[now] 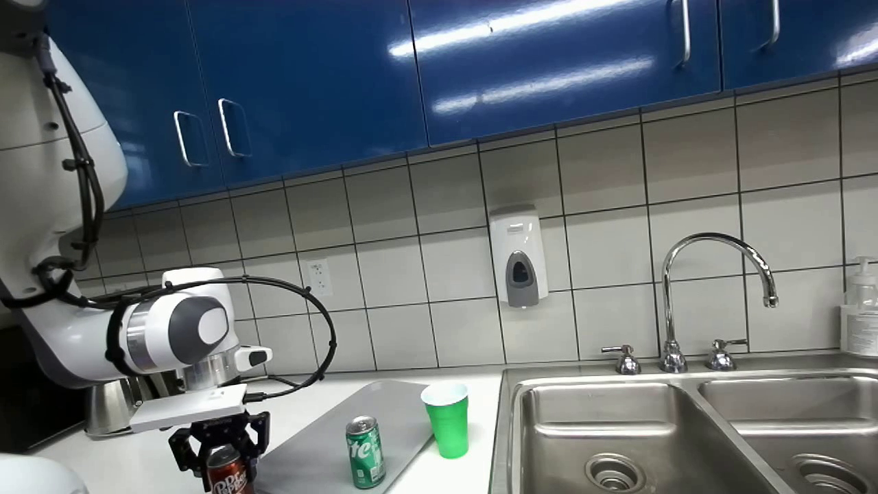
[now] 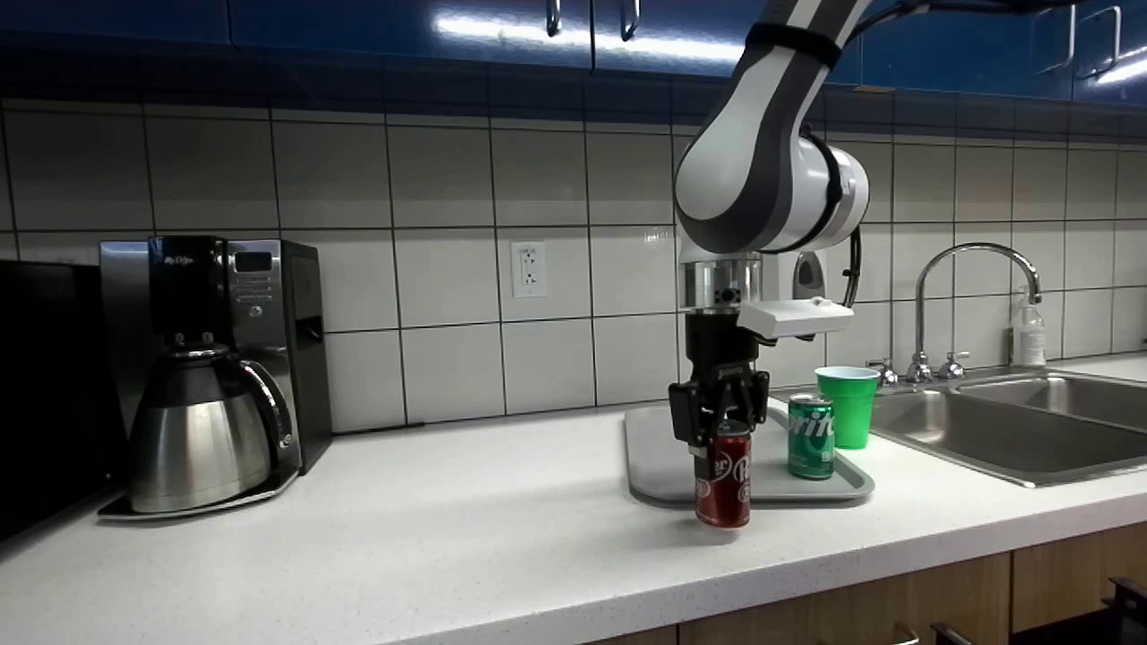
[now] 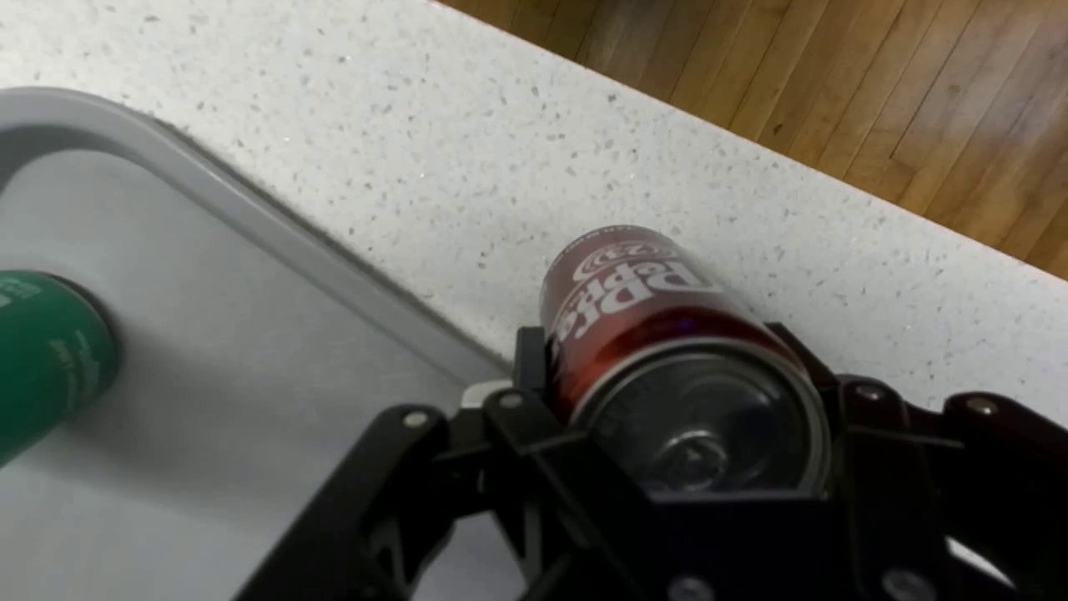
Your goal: Put the green and red cans on the tray
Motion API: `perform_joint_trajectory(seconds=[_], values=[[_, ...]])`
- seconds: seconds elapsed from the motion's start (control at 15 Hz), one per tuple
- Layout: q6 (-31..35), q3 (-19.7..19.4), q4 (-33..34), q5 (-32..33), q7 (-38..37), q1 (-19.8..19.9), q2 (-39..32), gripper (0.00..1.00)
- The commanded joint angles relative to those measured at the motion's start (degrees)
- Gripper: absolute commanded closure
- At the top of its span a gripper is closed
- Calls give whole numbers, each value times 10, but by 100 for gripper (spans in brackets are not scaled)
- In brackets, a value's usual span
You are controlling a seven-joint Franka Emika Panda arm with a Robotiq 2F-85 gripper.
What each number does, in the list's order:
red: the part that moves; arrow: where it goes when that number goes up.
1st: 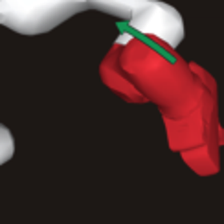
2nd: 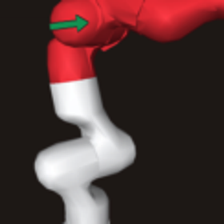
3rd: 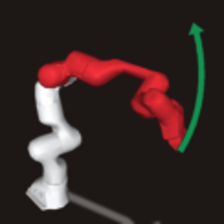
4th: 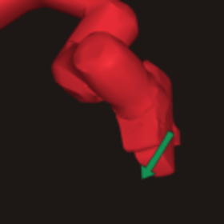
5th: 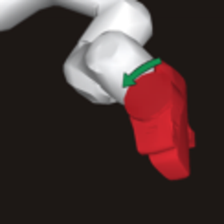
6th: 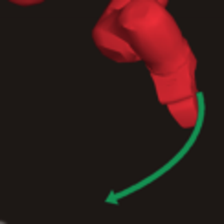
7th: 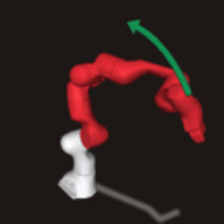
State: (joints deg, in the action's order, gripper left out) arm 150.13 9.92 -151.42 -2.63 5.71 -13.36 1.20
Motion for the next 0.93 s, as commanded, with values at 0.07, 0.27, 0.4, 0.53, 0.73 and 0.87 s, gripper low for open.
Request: perform_joint_trajectory(seconds=[0.07,0.27,0.4,0.53,0.73,0.87], values=[[-29,7,26,7,-16,5,22,62],[-33,6,48,19,-32,7,14,62],[-34,5,63,26,-40,9,6,62],[-36,2,78,36,-50,12,-3,62],[-39,-3,98,54,-64,20,-19,62],[-40,-7,110,63,-70,24,-31,62]])
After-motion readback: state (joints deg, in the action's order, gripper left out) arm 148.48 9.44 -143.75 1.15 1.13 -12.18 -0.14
